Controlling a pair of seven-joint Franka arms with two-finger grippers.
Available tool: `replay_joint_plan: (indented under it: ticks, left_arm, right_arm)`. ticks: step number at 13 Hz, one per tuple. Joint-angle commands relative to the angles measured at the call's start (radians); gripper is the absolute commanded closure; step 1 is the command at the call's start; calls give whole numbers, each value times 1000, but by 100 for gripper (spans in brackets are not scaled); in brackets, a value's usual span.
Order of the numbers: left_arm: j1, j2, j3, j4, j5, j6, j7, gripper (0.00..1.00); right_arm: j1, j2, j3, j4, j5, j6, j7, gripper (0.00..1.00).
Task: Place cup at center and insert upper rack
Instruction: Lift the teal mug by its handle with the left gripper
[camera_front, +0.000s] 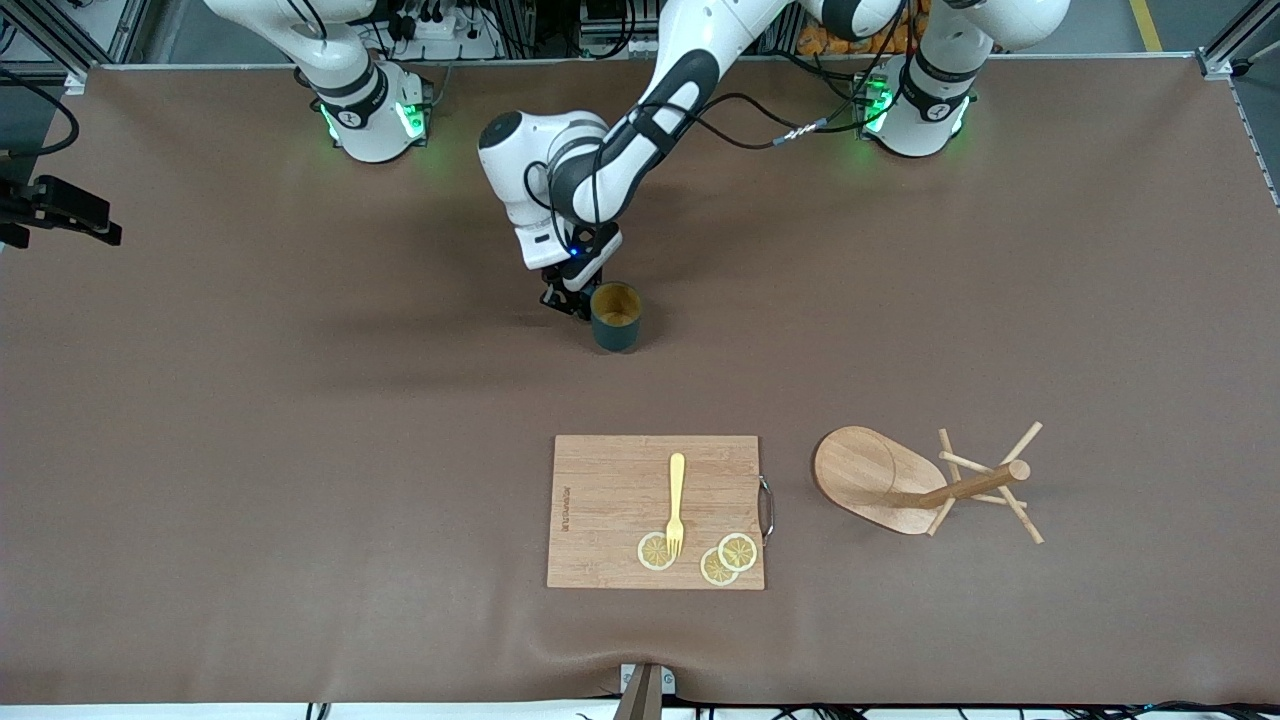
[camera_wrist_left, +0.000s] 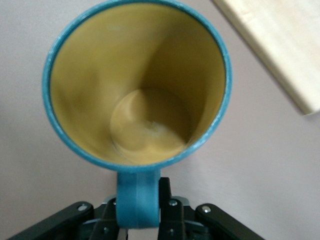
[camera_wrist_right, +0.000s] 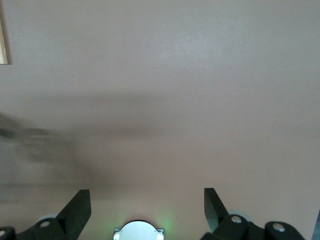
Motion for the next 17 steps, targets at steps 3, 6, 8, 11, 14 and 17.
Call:
replay_joint_plan:
  ticks: [3, 6, 8, 11, 14, 17]
  left_arm:
    - [80, -179, -1, -21, -102, -13, 59, 100]
    - [142, -280, 0, -23, -197, -13, 122, 100]
    - [185, -347, 3, -24, -265, -12, 157, 100]
    - [284, -447, 2, -35, -407, -15, 289, 100]
    - [423, -512, 0, -36, -571, -44, 444, 100]
    - [557, -535, 0, -36, -763, -65, 613, 100]
  right_arm:
    - [-6, -25, 11, -16, -3, 3, 14, 0]
    - [-4, -25, 12, -16, -3, 3, 14, 0]
    - [-1, -25, 12, -16, -3, 3, 16, 0]
    - [-1, -25, 12, -13, -3, 3, 16, 0]
    - [-1, -24, 14, -13, 2, 12, 25, 0]
    - [-4, -21, 38, -16, 61, 18, 147, 0]
